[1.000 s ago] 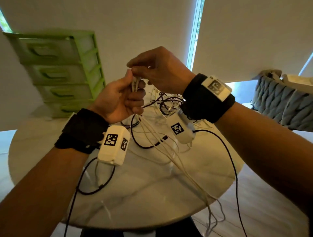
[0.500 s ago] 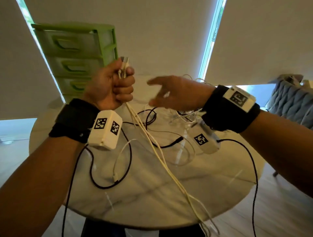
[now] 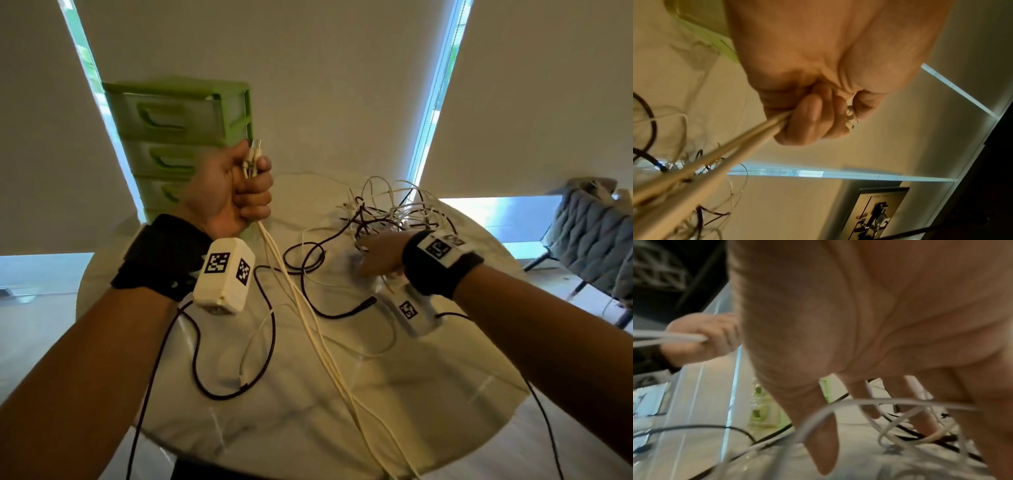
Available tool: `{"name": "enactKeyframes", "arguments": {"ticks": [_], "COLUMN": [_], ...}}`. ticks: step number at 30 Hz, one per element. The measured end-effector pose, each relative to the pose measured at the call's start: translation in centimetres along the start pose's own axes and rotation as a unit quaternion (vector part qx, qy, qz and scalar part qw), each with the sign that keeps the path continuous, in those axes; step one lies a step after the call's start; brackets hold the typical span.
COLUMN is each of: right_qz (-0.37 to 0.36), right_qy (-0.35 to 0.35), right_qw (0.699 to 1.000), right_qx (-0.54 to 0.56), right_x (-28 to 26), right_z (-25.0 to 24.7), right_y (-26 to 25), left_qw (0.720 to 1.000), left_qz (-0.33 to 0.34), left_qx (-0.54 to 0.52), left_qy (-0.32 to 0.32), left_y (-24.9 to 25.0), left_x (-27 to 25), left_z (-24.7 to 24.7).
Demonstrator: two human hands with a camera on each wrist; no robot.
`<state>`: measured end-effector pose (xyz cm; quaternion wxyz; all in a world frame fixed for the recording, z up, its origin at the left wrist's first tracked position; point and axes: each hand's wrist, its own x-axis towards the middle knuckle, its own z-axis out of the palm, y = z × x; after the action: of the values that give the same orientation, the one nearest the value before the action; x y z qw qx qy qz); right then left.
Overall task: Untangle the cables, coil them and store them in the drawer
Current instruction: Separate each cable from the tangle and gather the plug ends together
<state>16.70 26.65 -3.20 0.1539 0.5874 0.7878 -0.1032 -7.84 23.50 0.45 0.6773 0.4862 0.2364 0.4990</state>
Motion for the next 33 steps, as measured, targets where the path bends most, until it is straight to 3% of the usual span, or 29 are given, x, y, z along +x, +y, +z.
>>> {"name": "enactKeyframes", "arguments": {"ticks": [2, 5, 8, 13, 15, 17, 19, 22, 27, 33], "right_qz": [-0.042, -0.133, -0.170, -0.102, -0.079, -0.052, -0.016, 0.011, -0.116, -0.211], "right_qy": [0.000, 0.003, 0.067, 0.217, 0.244, 0.203, 0.114, 0.016, 0.049, 0.035], "right_qw": [0.999, 0.983, 0.962, 0.931, 0.935, 0.962, 0.985, 0.986, 0.988, 0.972], "right_qx": [0.000, 0.124, 0.205, 0.274, 0.243, 0.177, 0.131, 0.165, 0.087, 0.098], "right_x": [0.7, 0.4, -1.1, -2.4, -1.8, -0.4, 1.1, 2.8, 4.3, 3.0], "right_z": [-0.1, -1.3, -4.2, -8.2, -8.3, -7.4, -5.9, -3.2, -0.5, -1.1], "right_y": [-1.7, -3.5, -2.4, 4.0, 5.9, 7.1, 7.5, 6.1, 0.8, -2.0], "left_qw": [1.000, 0.999, 0.998, 0.997, 0.996, 0.996, 0.996, 0.996, 0.995, 0.976], "left_qz": [0.004, 0.007, 0.000, -0.020, -0.023, -0.023, -0.017, -0.018, -0.055, -0.142], "left_qx": [-0.015, -0.036, -0.055, -0.066, -0.073, -0.072, -0.058, -0.025, 0.020, 0.134], "left_qy": [-0.005, -0.001, 0.016, 0.027, 0.037, 0.052, 0.070, 0.081, 0.083, 0.097], "left_y": [0.0, -0.5, -1.5, -2.5, -3.0, -3.5, -3.9, -4.4, -4.5, -5.4], "left_x": [0.3, 1.2, 2.4, 3.6, 3.8, 4.0, 4.2, 4.2, 4.0, 4.0], "left_z": [-0.1, 0.1, 0.1, -0.1, -0.2, -0.3, -0.4, -0.5, -0.1, 0.4]}}
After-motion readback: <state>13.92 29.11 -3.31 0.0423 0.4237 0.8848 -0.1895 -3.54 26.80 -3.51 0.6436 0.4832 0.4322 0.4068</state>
